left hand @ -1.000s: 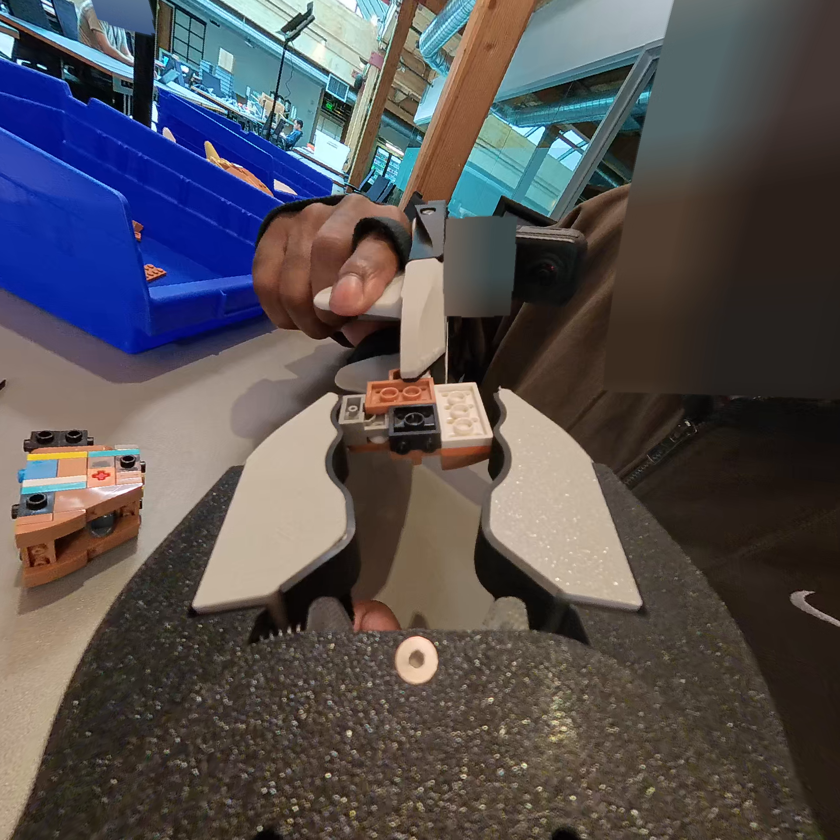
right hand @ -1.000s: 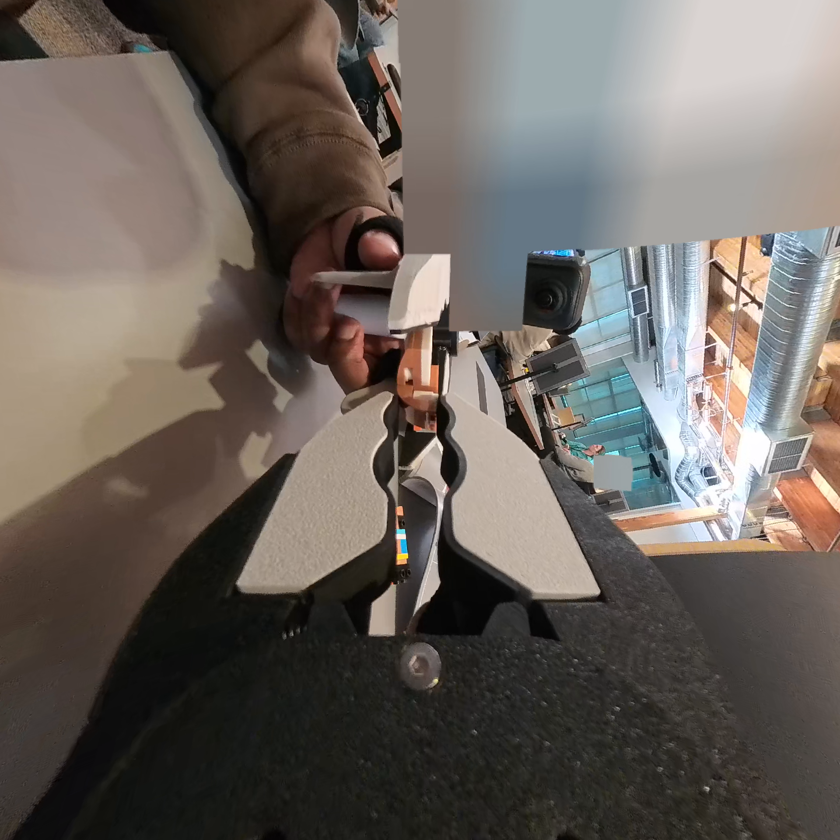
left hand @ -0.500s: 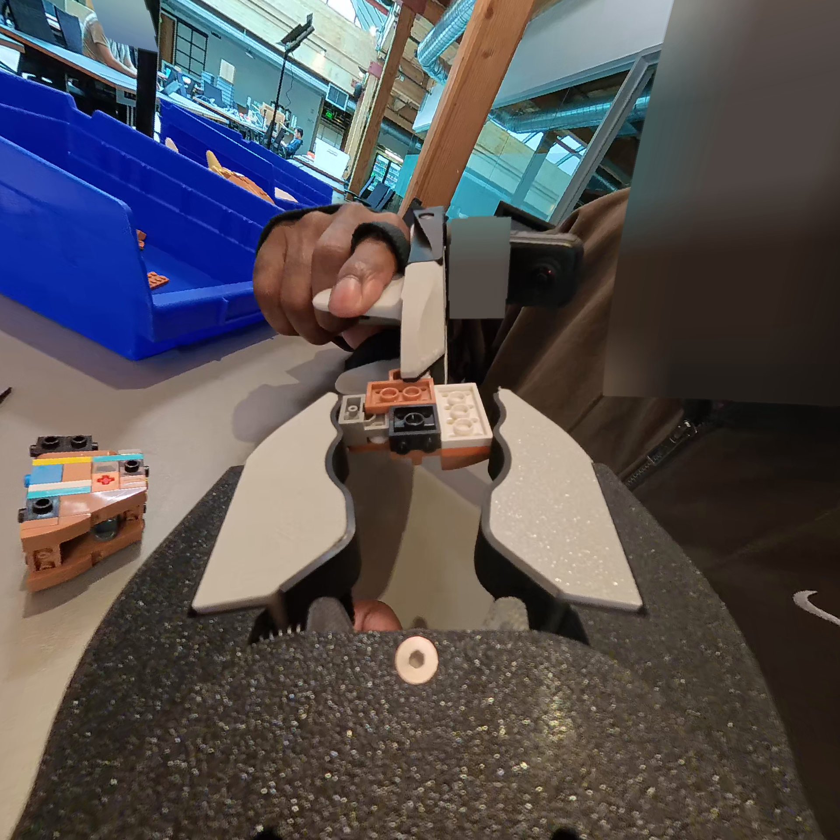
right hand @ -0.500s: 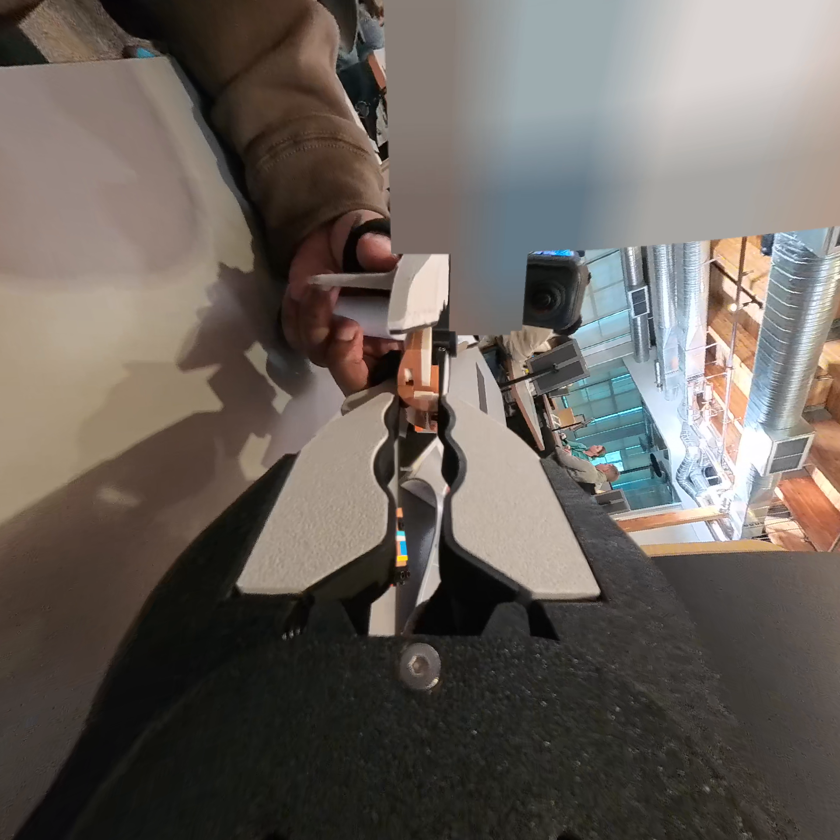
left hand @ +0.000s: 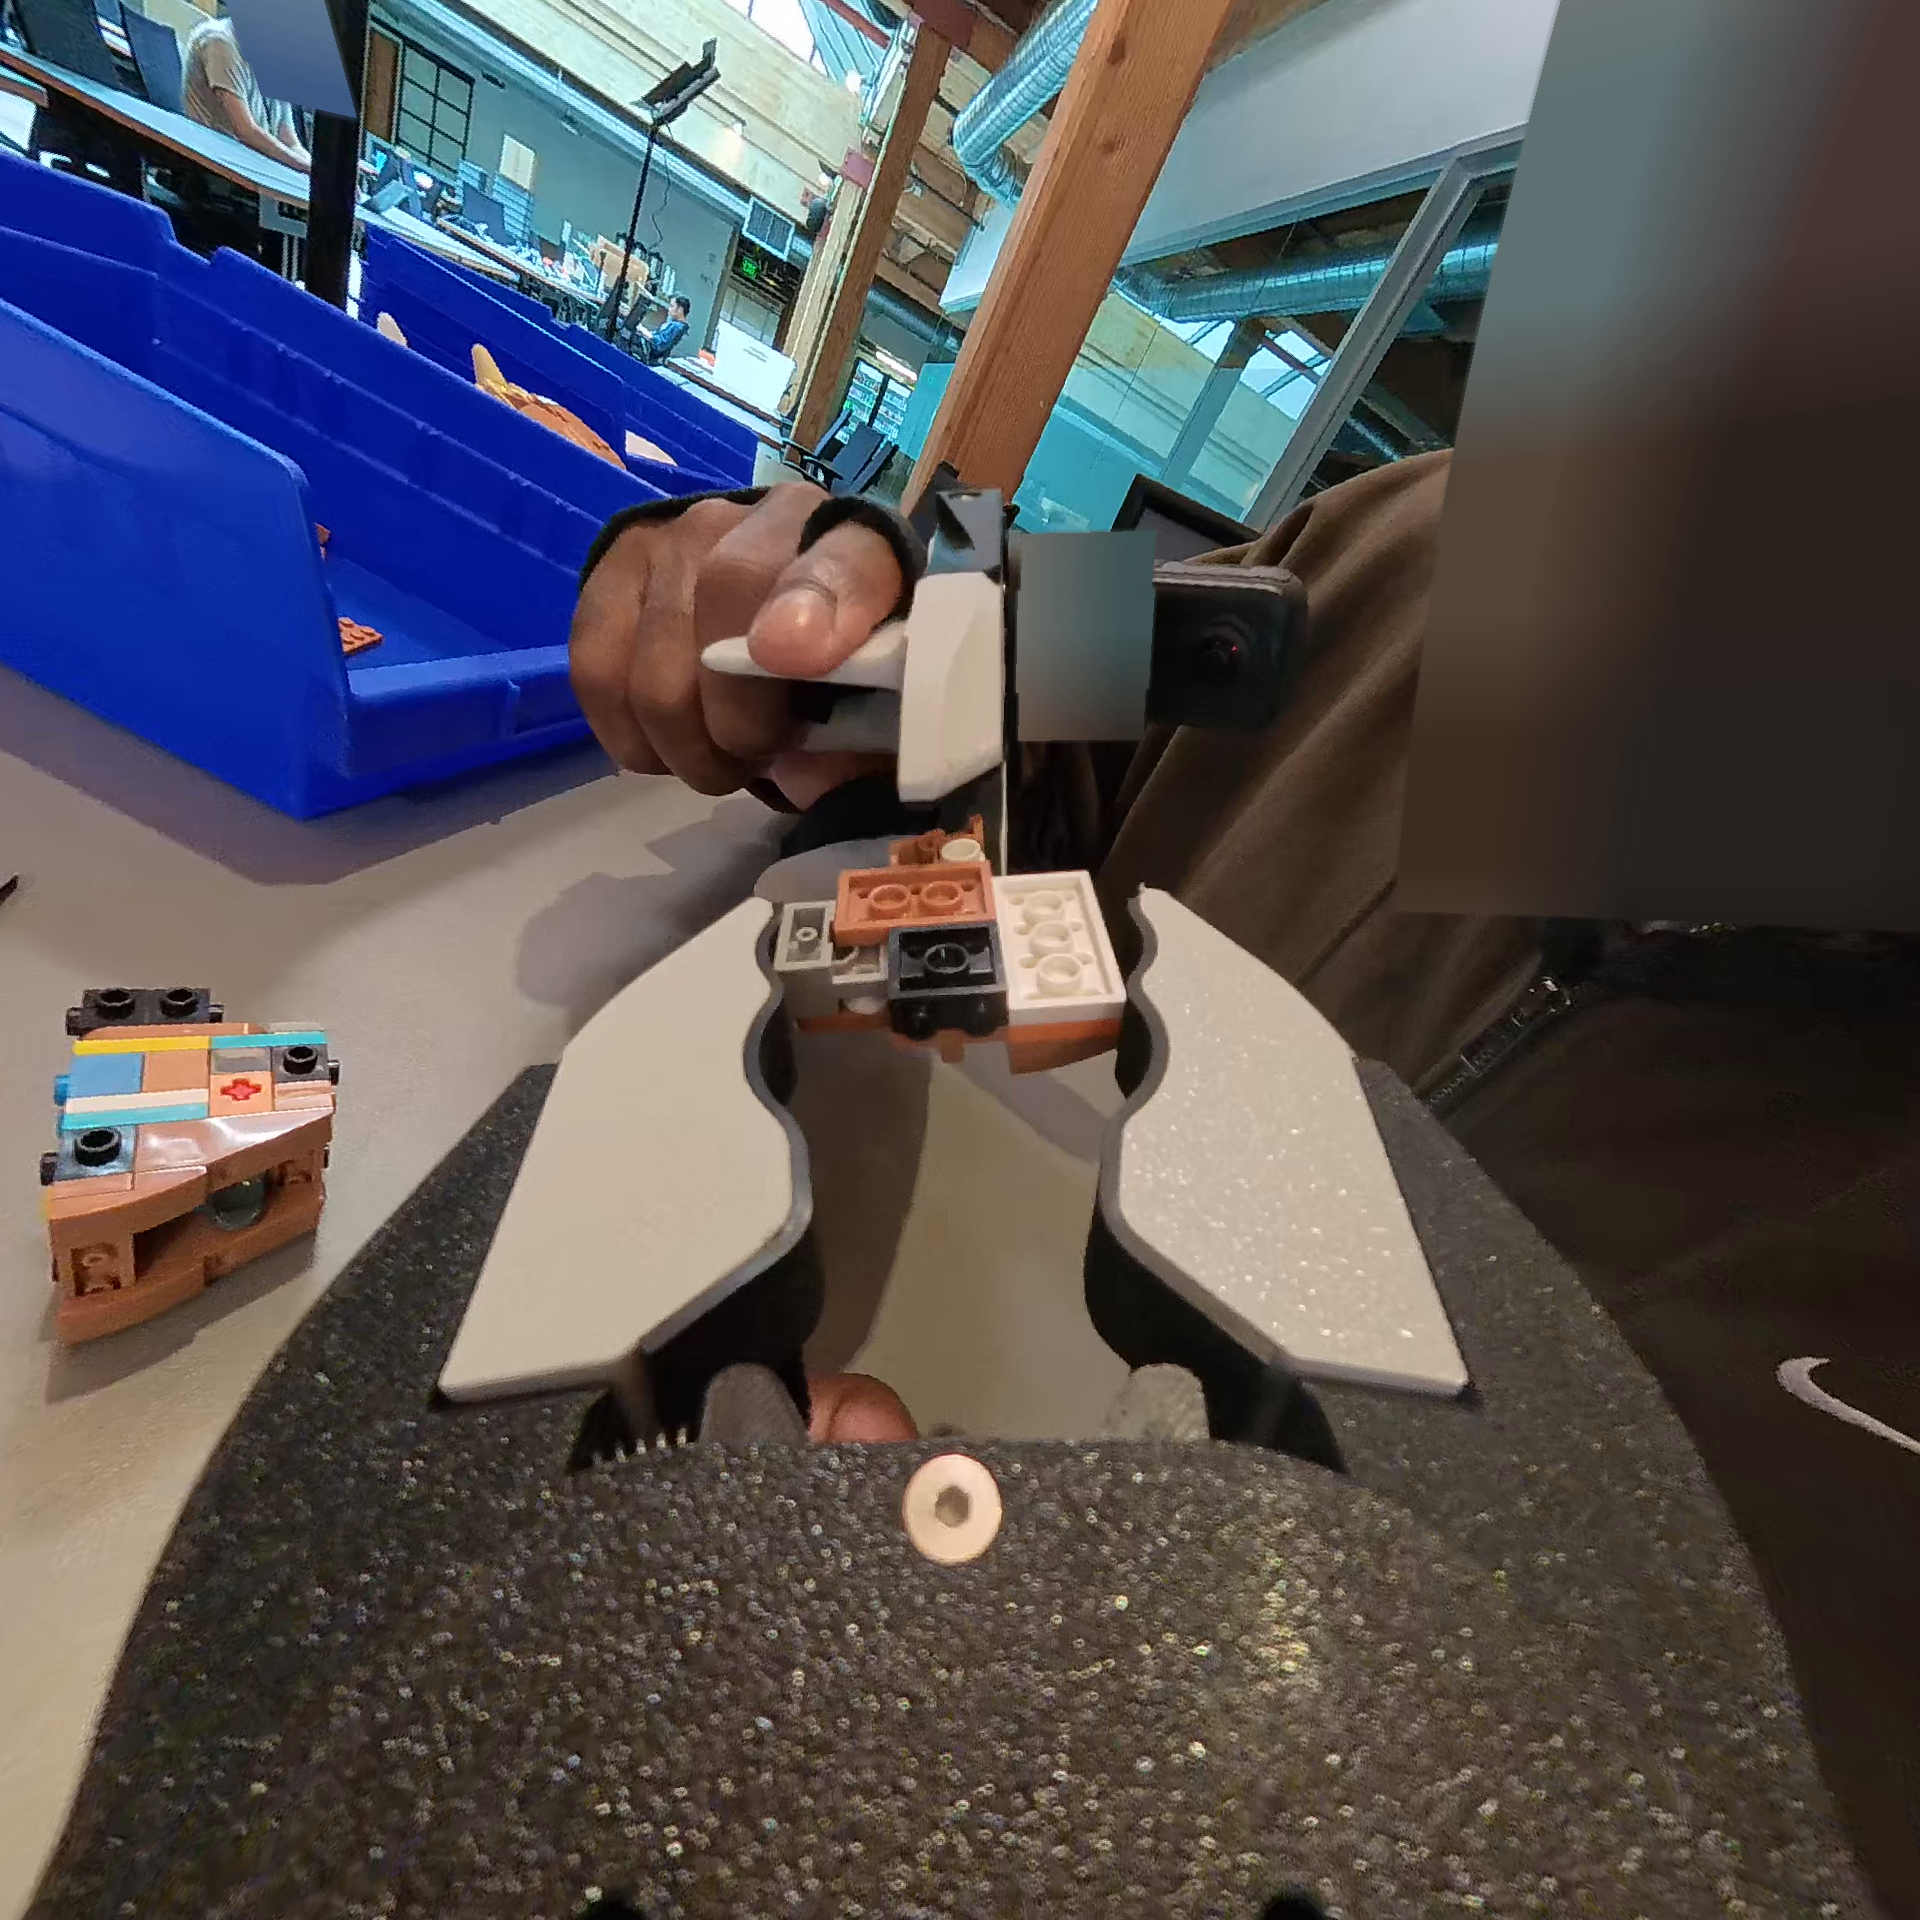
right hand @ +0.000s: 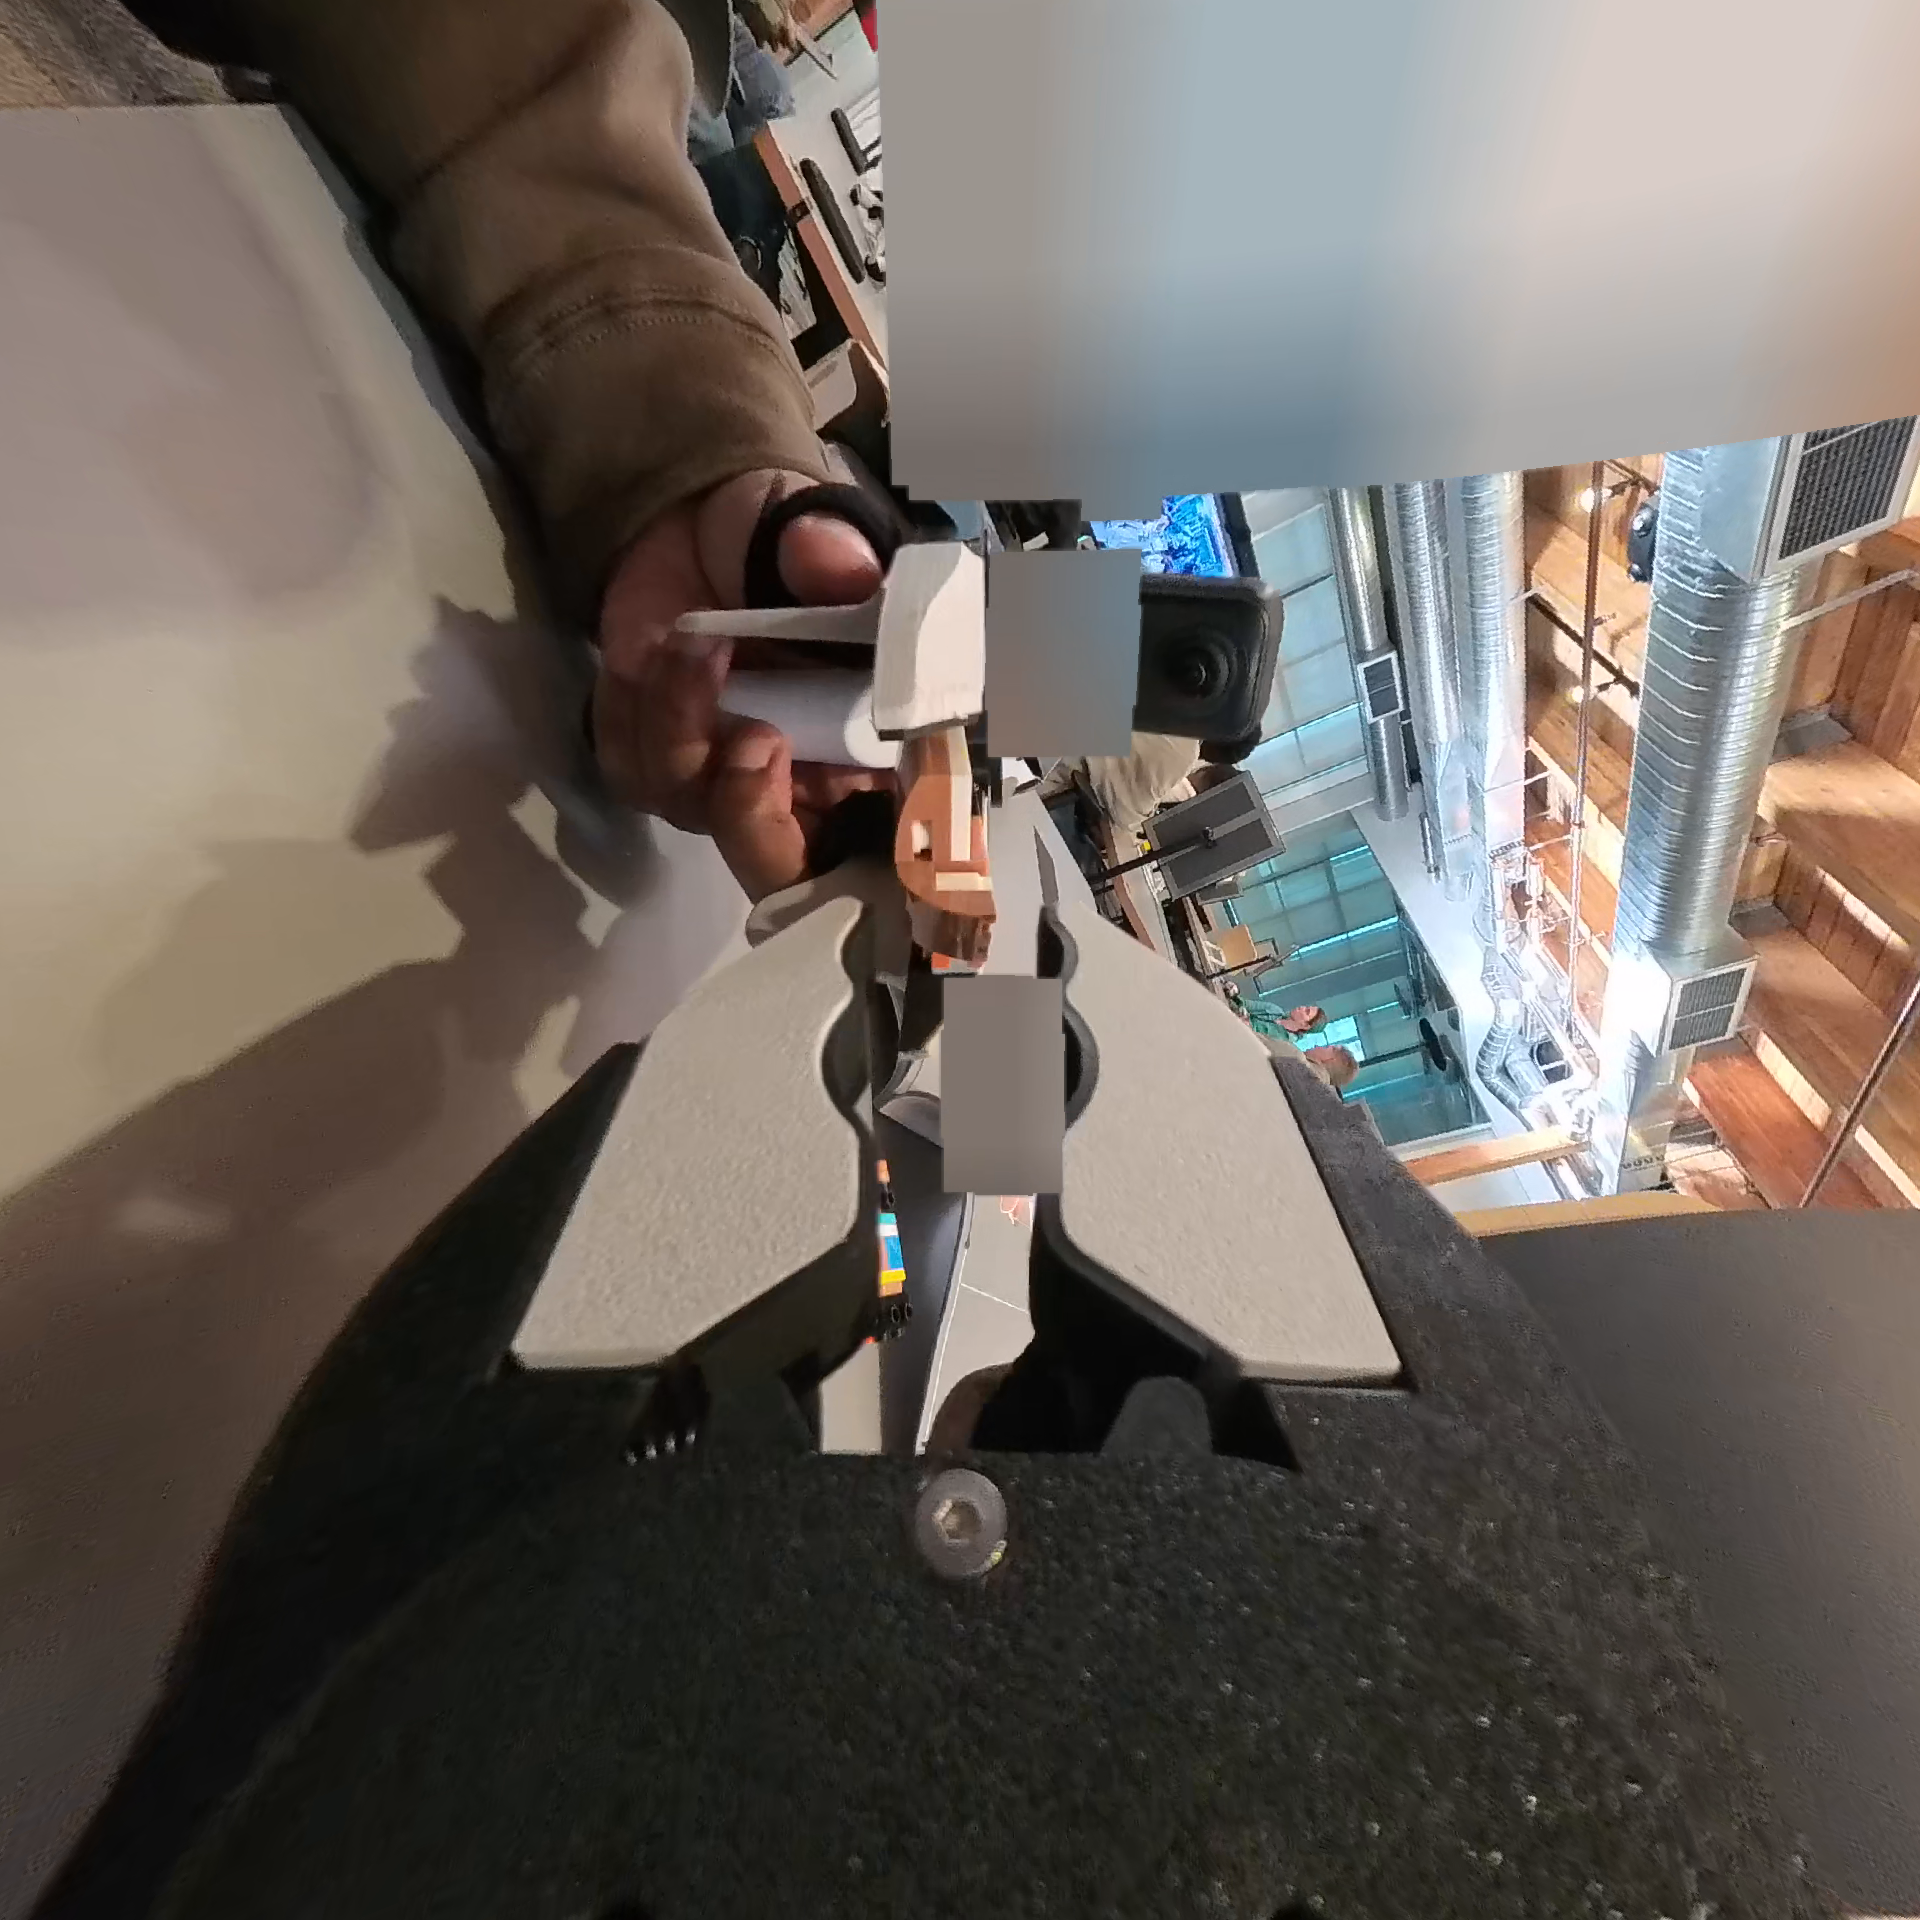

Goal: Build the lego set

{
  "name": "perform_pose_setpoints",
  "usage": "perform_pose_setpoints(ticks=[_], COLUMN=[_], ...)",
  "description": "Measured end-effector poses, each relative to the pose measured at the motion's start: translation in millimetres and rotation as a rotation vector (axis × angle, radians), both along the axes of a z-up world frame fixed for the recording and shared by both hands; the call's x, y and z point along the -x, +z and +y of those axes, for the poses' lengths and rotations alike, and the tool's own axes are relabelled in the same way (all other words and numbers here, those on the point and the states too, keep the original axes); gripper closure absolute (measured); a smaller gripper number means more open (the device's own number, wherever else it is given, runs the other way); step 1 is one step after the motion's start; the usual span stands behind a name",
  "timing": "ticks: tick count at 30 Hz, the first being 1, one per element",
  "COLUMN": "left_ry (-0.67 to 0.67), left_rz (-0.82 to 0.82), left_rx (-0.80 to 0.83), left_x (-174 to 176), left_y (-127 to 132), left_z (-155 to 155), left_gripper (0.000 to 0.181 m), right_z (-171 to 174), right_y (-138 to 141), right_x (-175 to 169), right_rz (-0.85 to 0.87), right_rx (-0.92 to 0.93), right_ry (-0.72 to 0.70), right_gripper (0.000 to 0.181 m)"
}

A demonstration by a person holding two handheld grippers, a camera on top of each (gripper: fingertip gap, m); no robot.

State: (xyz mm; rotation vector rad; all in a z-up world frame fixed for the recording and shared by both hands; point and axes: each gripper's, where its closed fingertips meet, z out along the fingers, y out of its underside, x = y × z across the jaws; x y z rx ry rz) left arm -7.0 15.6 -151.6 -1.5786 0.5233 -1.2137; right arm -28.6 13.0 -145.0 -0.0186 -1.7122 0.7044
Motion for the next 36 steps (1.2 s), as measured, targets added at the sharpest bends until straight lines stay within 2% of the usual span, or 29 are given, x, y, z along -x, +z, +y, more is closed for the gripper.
perform_pose_setpoints(ticks=[5, 18, 21, 23, 27, 32, 36], left_ry=[-0.015, -0.016, 0.016, 0.029, 0.048, 0.035, 0.058], left_rz=[-0.007, -0.023, -0.025, -0.032, -0.056, -0.191, -0.406], left_rx=[0.037, 0.071, 0.051, 0.046, 0.059, 0.118, 0.160], left_x=[-2, -1, 5, 7, 10, 16, 30], left_y=[-3, -6, -3, -2, -1, 8, 25], left_z=[0, 1, 4, 6, 8, 10, 16], left_gripper=[0.121, 0.121, 0.121, 0.121, 0.121, 0.121, 0.121], right_z=[-3, -2, 3, 7, 15, 23, 27], right_y=[-5, -10, -6, -5, -3, -1, 2], right_x=[-2, -1, 4, 7, 7, 10, 14], right_rz=[-0.004, -0.048, 0.006, 0.025, 0.027, 0.022, 0.001], right_rx=[-0.032, -0.027, 0.000, 0.010, 0.075, 0.179, 0.268], right_ry=[0.018, 0.029, -0.025, -0.056, -0.082, -0.118, -0.152], right_gripper=[0.165, 0.167, 0.165, 0.153, 0.149, 0.151, 0.152])
